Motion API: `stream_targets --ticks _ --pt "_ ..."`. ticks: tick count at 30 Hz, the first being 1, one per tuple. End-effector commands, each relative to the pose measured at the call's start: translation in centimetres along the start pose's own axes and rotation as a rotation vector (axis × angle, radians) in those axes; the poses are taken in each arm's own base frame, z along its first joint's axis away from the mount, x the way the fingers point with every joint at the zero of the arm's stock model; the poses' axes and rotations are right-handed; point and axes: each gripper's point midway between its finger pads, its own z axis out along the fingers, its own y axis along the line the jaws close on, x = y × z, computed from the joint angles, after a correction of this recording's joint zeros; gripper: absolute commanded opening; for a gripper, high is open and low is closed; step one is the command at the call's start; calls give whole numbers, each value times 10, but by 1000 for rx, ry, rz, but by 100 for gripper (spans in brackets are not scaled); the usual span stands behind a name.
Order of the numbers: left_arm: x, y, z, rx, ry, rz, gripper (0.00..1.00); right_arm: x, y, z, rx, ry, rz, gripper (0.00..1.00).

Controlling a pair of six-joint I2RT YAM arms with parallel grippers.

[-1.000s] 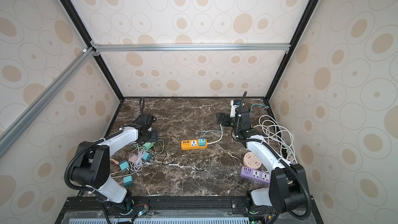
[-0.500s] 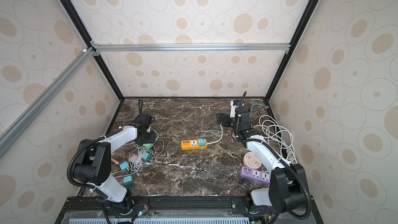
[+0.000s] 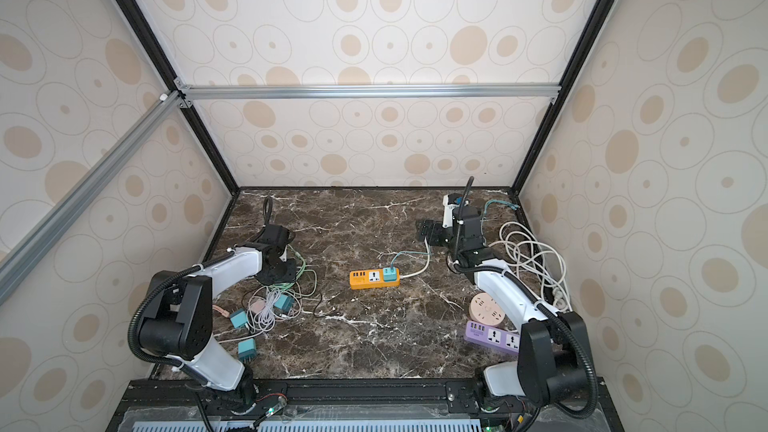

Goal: Insert the plug

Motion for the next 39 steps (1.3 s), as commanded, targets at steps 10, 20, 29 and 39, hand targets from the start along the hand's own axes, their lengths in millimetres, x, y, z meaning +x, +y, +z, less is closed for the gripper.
stream_targets --ticks 10,20,29,39 --pt "-10 -2 -5 15 -26 -15 36 4 4 6 -27 26 24 100" --pt "-46 -13 -60 114 -230 -120 23 3 10 6 -57 30 22 100" --pt "-67 -32 -100 142 -420 -266 5 8 28 8 -113 40 -22 100" --pt "-71 3 -127 -200 -629 -331 0 11 40 3 -119 14 -118 100"
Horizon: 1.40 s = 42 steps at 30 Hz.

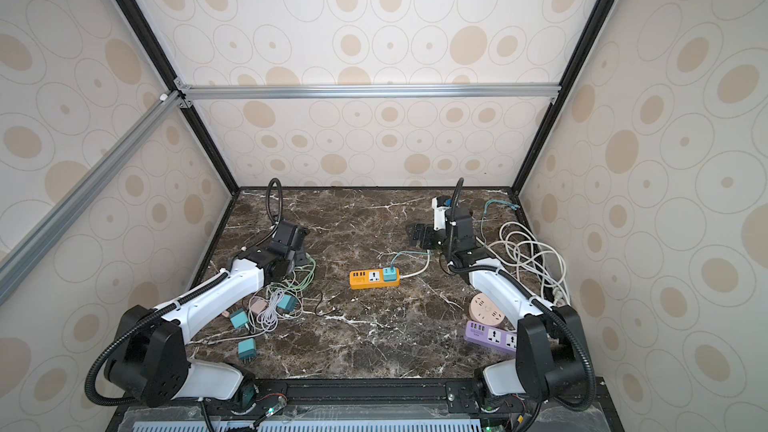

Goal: Insert the plug

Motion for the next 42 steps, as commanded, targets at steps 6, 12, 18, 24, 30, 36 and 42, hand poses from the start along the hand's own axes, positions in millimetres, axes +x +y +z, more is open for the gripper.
stream_targets --ticks 6,12,18,24,30,36,42 --pt "-35 3 -14 156 -144 -314 0 3 32 -6 -83 -17 -142 100" --pt "-52 -54 -45 524 -96 -402 0 22 88 -9 -311 37 -251 100" --pt "-69 -83 -80 752 -17 -599 0 49 150 -2 -508 116 -340 100" --pt "-76 -83 -91 795 -20 -667 0 54 198 15 -620 109 -398 94" --pt "-72 -82 -92 804 -26 -693 0 51 242 33 -740 94 -438 81" --pt "-70 -85 -92 806 -17 -701 0 45 273 50 -796 37 -510 73" --pt "-68 -86 -91 804 -14 -693 0 47 288 63 -840 30 -544 65"
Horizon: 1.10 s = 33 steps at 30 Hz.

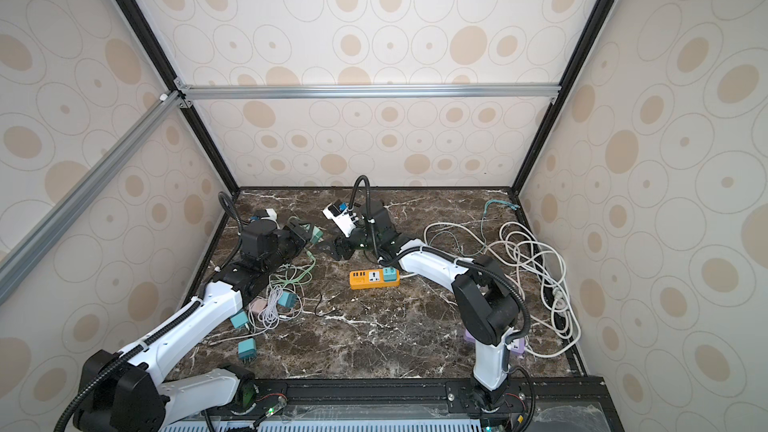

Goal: Insert the plug

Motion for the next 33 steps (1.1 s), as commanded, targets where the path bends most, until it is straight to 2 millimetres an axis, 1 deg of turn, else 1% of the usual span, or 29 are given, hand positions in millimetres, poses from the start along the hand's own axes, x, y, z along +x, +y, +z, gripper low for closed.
stream_targets --ticks 1,3,8,11,12,13,16,17,19,20,23,26,30,32,33 --pt "-7 -18 -4 62 -30 -13 0 -12 7 8 -49 -27 -68 64" --pt "-6 -16 -4 57 -26 -14 0 -14 7 11 -57 -33 -79 60" --pt "-5 -15 -2 56 -20 -18 0 -22 8 16 -68 -59 -100 41" --pt "-2 -15 0 56 -9 -22 0 -25 10 17 -72 -74 -100 35" --pt "-1 -15 0 60 -2 -24 0 -26 11 17 -77 -78 -97 31" --pt "1 -15 1 63 6 -24 0 -27 11 16 -80 -85 -95 25" --pt "7 -18 3 72 30 -20 0 -27 13 11 -71 -92 -105 15" --pt "9 -19 4 75 32 -14 0 -25 13 8 -67 -85 -107 12" --pt "15 -24 4 81 38 8 0 -20 14 -1 -56 -66 -111 2" --pt "18 -26 4 82 39 20 0 -15 14 -4 -51 -56 -110 0" --pt "26 -33 5 87 50 40 0 0 12 -21 -18 -26 -93 0" --pt "33 -43 7 104 67 58 0 14 8 -42 24 -6 -80 0" --pt "49 -67 11 150 104 93 0 25 10 -62 69 31 -128 0" --pt "57 -76 14 170 126 106 5 26 8 -69 96 37 -151 0" --pt "60 -80 16 176 137 116 10 25 8 -72 102 35 -163 0"
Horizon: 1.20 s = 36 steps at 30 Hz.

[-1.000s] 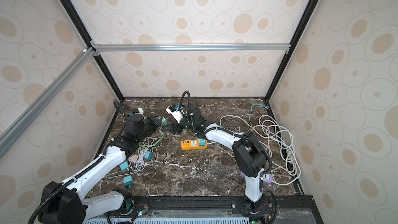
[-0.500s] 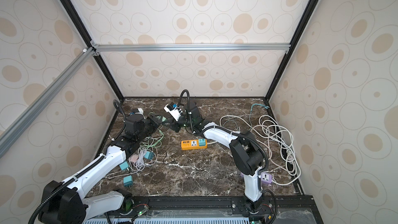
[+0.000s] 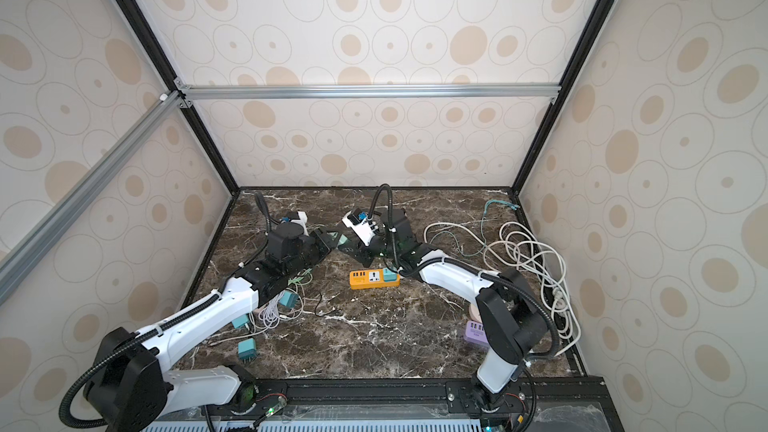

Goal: Insert the plug

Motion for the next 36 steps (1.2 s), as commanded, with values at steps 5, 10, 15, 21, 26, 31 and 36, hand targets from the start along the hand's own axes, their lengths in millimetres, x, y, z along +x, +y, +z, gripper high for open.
stream_targets --ticks 5,10,15,21,26,31,36 --pt "-30 -53 -4 69 -72 177 76 -7 13 -18 -15 -3 -133 0" --pt "-50 -70 -40 204 -83 483 98 -10 9 -30 -22 -11 -113 0" --pt "-56 -64 -71 276 -74 616 98 -11 7 -43 -29 -10 -96 0" --pt "-32 -70 -92 351 9 854 98 -10 6 -56 -47 -5 -71 0" --pt "-67 -43 -104 102 -180 1096 98 -9 10 -64 -75 31 -78 0" --pt "-12 -65 -104 452 12 1283 98 -12 18 -70 -124 48 -95 0" --pt "21 -59 -104 618 105 1354 98 -14 34 -75 -201 38 -123 0"
